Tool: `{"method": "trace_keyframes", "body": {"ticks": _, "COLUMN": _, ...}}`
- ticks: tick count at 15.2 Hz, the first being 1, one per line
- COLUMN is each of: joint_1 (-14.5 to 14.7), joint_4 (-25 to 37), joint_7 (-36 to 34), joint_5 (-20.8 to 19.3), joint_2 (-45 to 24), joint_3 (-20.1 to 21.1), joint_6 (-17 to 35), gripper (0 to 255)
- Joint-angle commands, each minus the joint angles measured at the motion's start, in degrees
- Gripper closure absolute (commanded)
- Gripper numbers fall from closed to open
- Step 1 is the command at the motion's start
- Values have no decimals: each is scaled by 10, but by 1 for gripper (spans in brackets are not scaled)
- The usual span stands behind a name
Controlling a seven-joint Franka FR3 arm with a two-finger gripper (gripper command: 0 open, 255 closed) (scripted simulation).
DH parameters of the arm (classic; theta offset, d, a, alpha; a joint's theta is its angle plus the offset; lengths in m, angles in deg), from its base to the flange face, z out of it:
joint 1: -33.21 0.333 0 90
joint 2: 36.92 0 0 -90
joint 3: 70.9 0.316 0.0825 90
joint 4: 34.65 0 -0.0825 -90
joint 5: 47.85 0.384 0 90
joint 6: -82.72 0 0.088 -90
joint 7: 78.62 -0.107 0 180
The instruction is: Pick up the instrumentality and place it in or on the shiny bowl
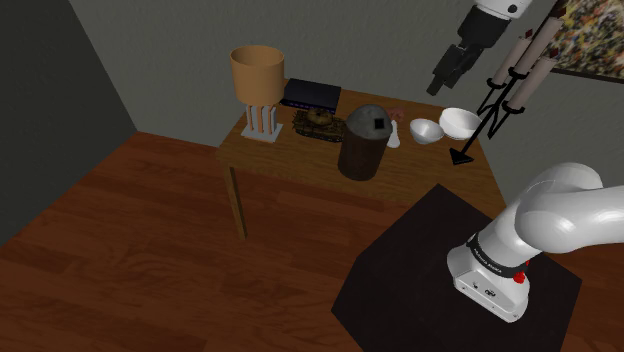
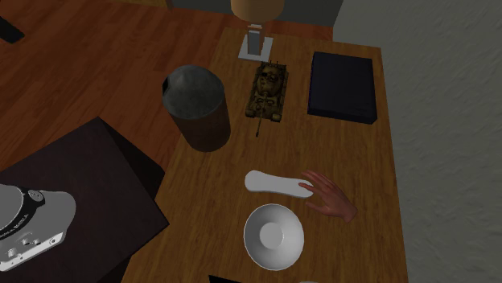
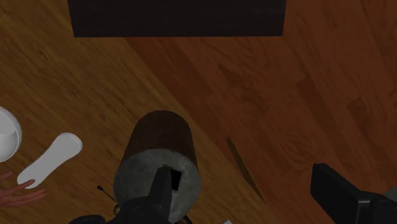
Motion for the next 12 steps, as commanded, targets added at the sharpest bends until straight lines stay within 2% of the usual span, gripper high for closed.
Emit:
{"method": "trace_keyframes", "body": {"ticks": 1, "joint_1": 0, "joint_4": 0, "joint_7": 0, "joint_5": 0, "joint_2": 0, "joint_3": 0, "joint_6": 0, "gripper": 0}}
{"method": "trace_keyframes", "body": {"ticks": 12, "joint_1": -47, "joint_4": -5, "joint_7": -18, "joint_5": -20, "joint_2": -180, "joint_3": -36, "joint_6": 167, "gripper": 0}}
